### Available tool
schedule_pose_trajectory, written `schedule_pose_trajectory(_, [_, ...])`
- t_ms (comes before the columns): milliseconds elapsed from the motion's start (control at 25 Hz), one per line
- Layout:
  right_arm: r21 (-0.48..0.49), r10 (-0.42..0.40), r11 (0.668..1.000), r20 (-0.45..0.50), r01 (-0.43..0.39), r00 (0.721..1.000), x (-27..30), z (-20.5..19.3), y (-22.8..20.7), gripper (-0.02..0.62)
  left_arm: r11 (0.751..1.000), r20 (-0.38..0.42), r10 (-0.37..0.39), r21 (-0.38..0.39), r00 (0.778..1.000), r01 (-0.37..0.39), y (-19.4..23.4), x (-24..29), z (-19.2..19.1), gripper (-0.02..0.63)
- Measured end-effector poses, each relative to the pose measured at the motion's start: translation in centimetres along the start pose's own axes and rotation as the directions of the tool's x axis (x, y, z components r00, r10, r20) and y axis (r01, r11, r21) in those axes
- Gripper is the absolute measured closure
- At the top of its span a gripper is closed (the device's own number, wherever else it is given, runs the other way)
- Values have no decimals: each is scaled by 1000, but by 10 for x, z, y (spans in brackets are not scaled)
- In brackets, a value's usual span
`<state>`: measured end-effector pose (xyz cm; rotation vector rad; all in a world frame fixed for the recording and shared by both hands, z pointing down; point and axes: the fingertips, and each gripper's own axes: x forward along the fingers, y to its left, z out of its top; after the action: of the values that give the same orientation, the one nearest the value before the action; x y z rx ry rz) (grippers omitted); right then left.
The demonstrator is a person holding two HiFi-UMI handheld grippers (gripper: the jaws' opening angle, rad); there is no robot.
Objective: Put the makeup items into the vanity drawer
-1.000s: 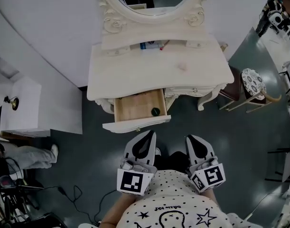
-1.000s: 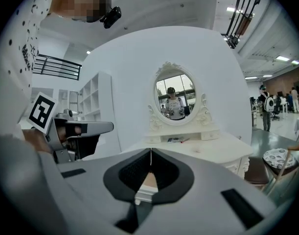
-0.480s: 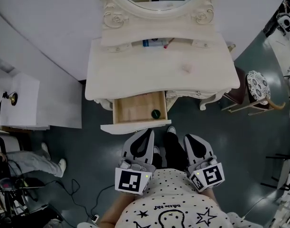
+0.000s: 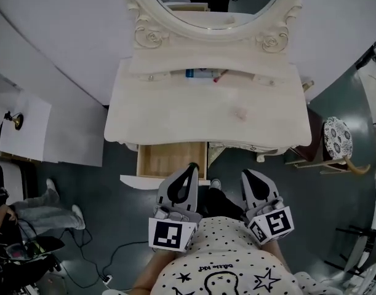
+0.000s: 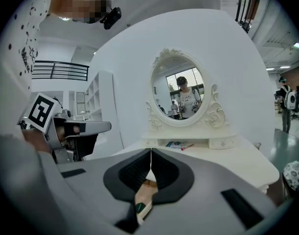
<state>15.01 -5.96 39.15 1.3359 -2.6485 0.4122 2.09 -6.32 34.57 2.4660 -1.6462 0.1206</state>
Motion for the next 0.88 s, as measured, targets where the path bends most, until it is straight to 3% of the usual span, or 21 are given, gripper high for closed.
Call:
schedule_pose_trajectory(240, [-7, 39, 999, -9, -39, 999, 15, 3, -29, 586, 999, 18, 52, -17, 998, -52, -2, 26, 2, 611])
schedule_pose_trajectory(520, [-2, 55, 998, -26, -56, 998, 24, 3, -34, 586, 996, 31, 80, -52, 996, -78, 2, 35, 9, 611])
schedule_pose_trajectory(880, [15, -1, 1000, -18, 1, 1000, 28, 12, -26, 586, 999, -7, 39, -28, 999, -39, 18, 34, 10, 611])
